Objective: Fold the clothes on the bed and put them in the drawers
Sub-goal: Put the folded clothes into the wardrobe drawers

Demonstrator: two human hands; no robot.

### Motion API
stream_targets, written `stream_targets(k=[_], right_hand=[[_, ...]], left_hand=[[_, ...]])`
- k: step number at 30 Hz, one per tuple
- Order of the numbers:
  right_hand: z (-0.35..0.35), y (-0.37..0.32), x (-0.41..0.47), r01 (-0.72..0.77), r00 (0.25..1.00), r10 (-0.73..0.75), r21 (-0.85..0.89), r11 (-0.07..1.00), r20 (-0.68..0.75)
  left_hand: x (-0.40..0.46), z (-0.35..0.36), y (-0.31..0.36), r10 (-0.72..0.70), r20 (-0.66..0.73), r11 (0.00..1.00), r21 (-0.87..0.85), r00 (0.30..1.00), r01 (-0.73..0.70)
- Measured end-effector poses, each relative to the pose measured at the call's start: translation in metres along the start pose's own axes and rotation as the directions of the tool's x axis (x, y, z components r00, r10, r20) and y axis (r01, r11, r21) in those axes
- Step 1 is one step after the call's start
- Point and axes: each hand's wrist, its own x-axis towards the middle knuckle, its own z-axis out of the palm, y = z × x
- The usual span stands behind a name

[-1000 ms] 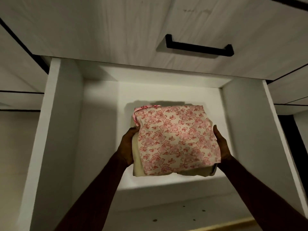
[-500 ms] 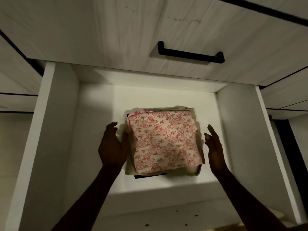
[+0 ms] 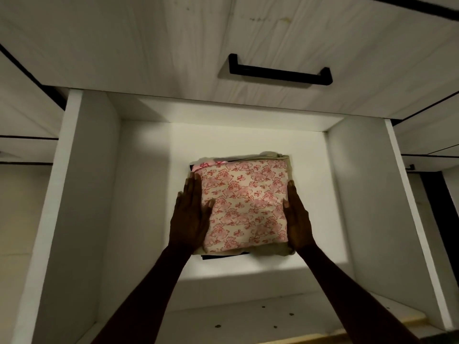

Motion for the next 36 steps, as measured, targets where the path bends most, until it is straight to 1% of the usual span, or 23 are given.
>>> stream_targets(k=[2, 4, 6, 8, 9, 11, 13, 15, 17, 18, 19, 20, 21, 22, 23, 24, 25, 27, 29, 31, 32, 35, 36], right_hand=[[-0.003, -0.006, -0.007, -0.003, 1.000, 0.002, -0.050, 0.999, -0.028], [-0.005, -0.010, -0.022, 0.001, 0.999, -0.004, -0.080, 0.997, -0.040], [-0.010, -0.019, -0.048, -0.030, 0.999, 0.027, -0.097, 0.995, -0.028], [-0.014, -0.025, -0.079, -0.071, 0.997, 0.072, -0.094, 0.993, 0.007], [-0.015, -0.024, -0.093, -0.056, 0.998, 0.060, -0.122, 0.991, 0.029], [-0.020, -0.027, -0.127, 0.003, 0.998, 0.011, -0.242, 0.970, 0.055], [-0.027, -0.035, -0.156, 0.003, 0.994, 0.034, -0.331, 0.944, 0.107], [-0.037, -0.064, -0.180, -0.054, 0.970, 0.139, -0.379, 0.924, 0.201], [-0.046, -0.086, -0.207, -0.070, 0.951, 0.195, -0.450, 0.890, 0.239], [-0.048, -0.095, -0.221, -0.038, 0.965, 0.163, -0.506, 0.862, 0.205], [-0.047, -0.099, -0.238, 0.005, 0.985, 0.089, -0.535, 0.845, 0.150], [-0.047, -0.101, -0.258, 0.027, 0.988, 0.061, -0.550, 0.834, 0.142], [-0.044, -0.099, -0.274, 0.028, 0.987, 0.063, -0.548, 0.836, 0.146], [-0.044, -0.105, -0.292, 0.025, 0.988, 0.064, -0.558, 0.829, 0.140], [-0.045, -0.110, -0.305, 0.071, 0.993, 0.000, -0.605, 0.793, 0.117], [-0.046, -0.116, -0.312, 0.101, 0.993, -0.046, -0.615, 0.782, 0.105], [-0.044, -0.117, -0.324, 0.120, 0.991, -0.059, -0.611, 0.783, 0.118], [-0.044, -0.122, -0.345, 0.079, 0.993, -0.009, -0.599, 0.797, 0.119], [-0.042, -0.128, -0.357, 0.071, 0.993, -0.004, -0.582, 0.810, 0.116], [-0.041, -0.133, -0.365, 0.059, 0.993, 0.013, -0.576, 0.816, 0.120], [-0.040, -0.136, -0.370, 0.035, 0.990, 0.047, -0.570, 0.821, 0.130], [-0.040, -0.142, -0.378, 0.022, 0.984, 0.089, -0.595, 0.803, 0.157], [-0.039, -0.141, -0.380, 0.018, 0.981, 0.102, -0.606, 0.795, 0.163]], left_hand=[[-0.009, -0.009, 0.003, -0.019, 0.089, 0.998, 0.057, 0.996, 0.014], [-0.026, -0.017, 0.009, -0.073, 0.173, 0.985, 0.167, 0.982, 0.044], [-0.052, -0.029, 0.022, -0.195, 0.234, 0.954, 0.271, 0.953, 0.129], [-0.080, -0.041, 0.034, -0.289, 0.282, 0.926, 0.326, 0.915, 0.192], [-0.094, -0.044, 0.039, -0.308, 0.316, 0.915, 0.357, 0.897, 0.189], [-0.118, -0.054, 0.053, -0.333, 0.382, 0.891, 0.428, 0.862, 0.155], [-0.141, -0.065, 0.071, -0.362, 0.438, 0.880, 0.451, 0.823, 0.147], [-0.160, -0.076, 0.096, -0.348, 0.478, 0.894, 0.428, 0.806, 0.132], [-0.183, -0.090, 0.126, -0.382, 0.519, 0.898, 0.403, 0.765, 0.176], [-0.195, -0.097, 0.141, -0.396, 0.524, 0.896, 0.402, 0.754, 0.191], [-0.211, -0.103, 0.154, -0.388, 0.539, 0.895, 0.414, 0.748, 0.166], [-0.229, -0.109, 0.165, -0.352, 0.561, 0.900, 0.421, 0.749, 0.108], [-0.244, -0.113, 0.172, -0.289, 0.568, 0.912, 0.408, 0.770, 0.041], [-0.261, -0.117, 0.175, -0.190, 0.523, 0.918, 0.395, 0.831, -0.038], [-0.275, -0.116, 0.174, -0.136, 0.499, 0.911, 0.402, 0.856, -0.089], [-0.289, -0.113, 0.168, -0.102, 0.474, 0.900, 0.417, 0.874, -0.122], [-0.302, -0.113, 0.164, -0.087, 0.478, 0.884, 0.442, 0.874, -0.154], [-0.321, -0.111, 0.155, -0.146, 0.521, 0.870, 0.473, 0.841, -0.142], [-0.328, -0.120, 0.164, -0.184, 0.529, 0.878, 0.468, 0.828, -0.104], [-0.336, -0.124, 0.166, -0.188, 0.492, 0.900, 0.432, 0.850, -0.051], [-0.340, -0.128, 0.169, -0.200, 0.498, 0.909, 0.416, 0.844, -0.030], [-0.346, -0.144, 0.184, -0.173, 0.480, 0.876, 0.475, 0.860, -0.089], [-0.348, -0.146, 0.186, -0.174, 0.500, 0.870, 0.482, 0.849, -0.105]])
